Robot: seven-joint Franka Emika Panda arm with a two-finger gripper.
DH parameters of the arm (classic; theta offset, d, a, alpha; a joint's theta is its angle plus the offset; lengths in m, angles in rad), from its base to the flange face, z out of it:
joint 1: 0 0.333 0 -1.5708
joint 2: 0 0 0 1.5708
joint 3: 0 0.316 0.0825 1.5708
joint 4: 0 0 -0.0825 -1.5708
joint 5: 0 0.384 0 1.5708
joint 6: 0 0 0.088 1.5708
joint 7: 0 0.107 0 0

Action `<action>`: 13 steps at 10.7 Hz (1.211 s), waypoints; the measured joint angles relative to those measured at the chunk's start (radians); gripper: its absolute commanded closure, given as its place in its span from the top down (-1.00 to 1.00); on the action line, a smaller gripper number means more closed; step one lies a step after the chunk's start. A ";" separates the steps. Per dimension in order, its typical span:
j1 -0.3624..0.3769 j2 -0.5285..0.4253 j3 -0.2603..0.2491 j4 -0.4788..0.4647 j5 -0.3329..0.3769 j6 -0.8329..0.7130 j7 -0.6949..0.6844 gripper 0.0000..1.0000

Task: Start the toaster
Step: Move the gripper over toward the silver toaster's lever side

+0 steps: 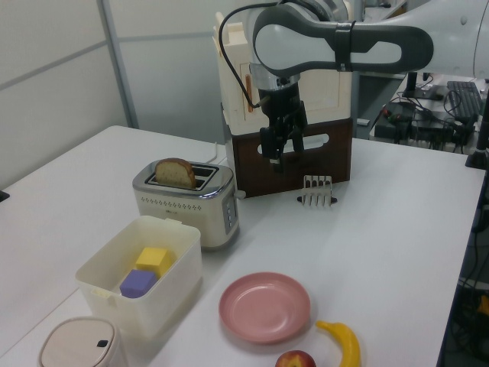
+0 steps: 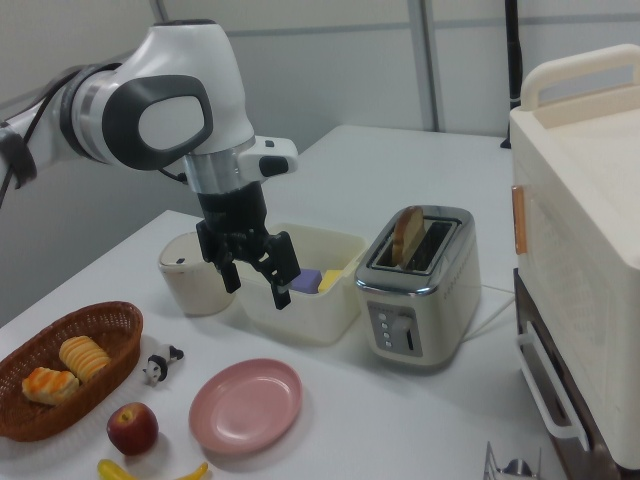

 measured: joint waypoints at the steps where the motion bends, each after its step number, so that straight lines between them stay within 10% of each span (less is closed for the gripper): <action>1: 0.000 0.000 0.000 0.000 0.000 0.000 0.000 1.00; 13: -0.004 0.052 -0.003 -0.007 0.000 0.200 0.002 1.00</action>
